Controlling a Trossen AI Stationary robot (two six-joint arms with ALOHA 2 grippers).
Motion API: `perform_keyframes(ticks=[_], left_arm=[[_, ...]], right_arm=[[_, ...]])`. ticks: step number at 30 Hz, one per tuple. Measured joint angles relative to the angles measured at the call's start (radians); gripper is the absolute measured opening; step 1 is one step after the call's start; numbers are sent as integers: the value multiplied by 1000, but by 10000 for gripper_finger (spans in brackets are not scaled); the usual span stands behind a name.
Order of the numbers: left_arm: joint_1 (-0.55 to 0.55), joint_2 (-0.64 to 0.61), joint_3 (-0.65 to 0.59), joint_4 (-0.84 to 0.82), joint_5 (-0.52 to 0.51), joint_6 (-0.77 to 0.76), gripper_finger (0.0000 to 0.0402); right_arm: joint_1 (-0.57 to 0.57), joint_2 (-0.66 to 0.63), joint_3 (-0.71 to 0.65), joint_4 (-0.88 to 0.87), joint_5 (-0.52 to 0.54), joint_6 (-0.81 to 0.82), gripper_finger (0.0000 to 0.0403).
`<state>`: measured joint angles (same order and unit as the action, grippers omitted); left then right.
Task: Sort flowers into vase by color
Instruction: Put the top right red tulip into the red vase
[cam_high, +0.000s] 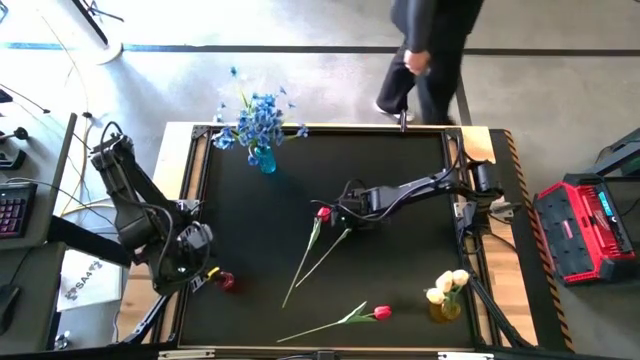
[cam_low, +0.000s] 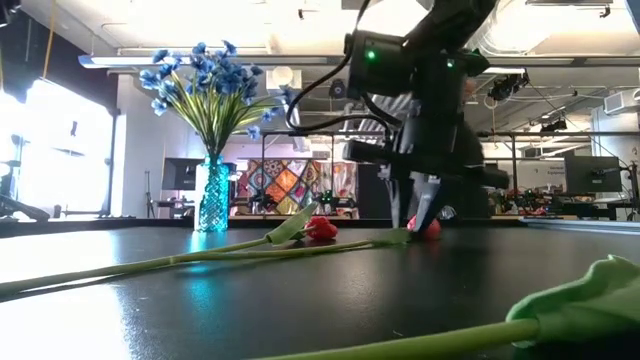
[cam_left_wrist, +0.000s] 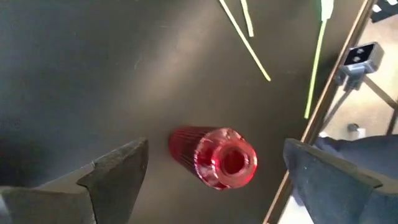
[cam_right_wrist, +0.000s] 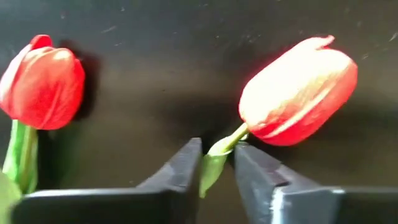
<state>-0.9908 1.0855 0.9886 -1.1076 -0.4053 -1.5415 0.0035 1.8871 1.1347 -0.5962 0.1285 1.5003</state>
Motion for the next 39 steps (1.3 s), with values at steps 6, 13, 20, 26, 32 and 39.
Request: perform_keyframes(ticks=[6, 13, 20, 26, 32, 39], left_arm=[[25, 0, 0, -3, 2, 43, 360], [29, 0, 0, -16, 5, 60, 360], [29, -35, 0, -79, -3, 61, 360], [21, -107, 1, -77, -93, 129, 360], [-2, -141, 1, -42, -213, 287, 360], [-5, -140, 1, -75, -234, 330, 360]], right_arm=[[17, -4, -3, -2, 45, -43, 12], [94, -107, -7, 122, 192, -132, 3], [199, -197, -5, 715, 324, -690, 2], [225, -153, -2, 1226, 196, -1358, 1], [163, -45, 172, 1270, -9, -1478, 0], [152, 129, 597, 1089, -148, -1558, 0]])
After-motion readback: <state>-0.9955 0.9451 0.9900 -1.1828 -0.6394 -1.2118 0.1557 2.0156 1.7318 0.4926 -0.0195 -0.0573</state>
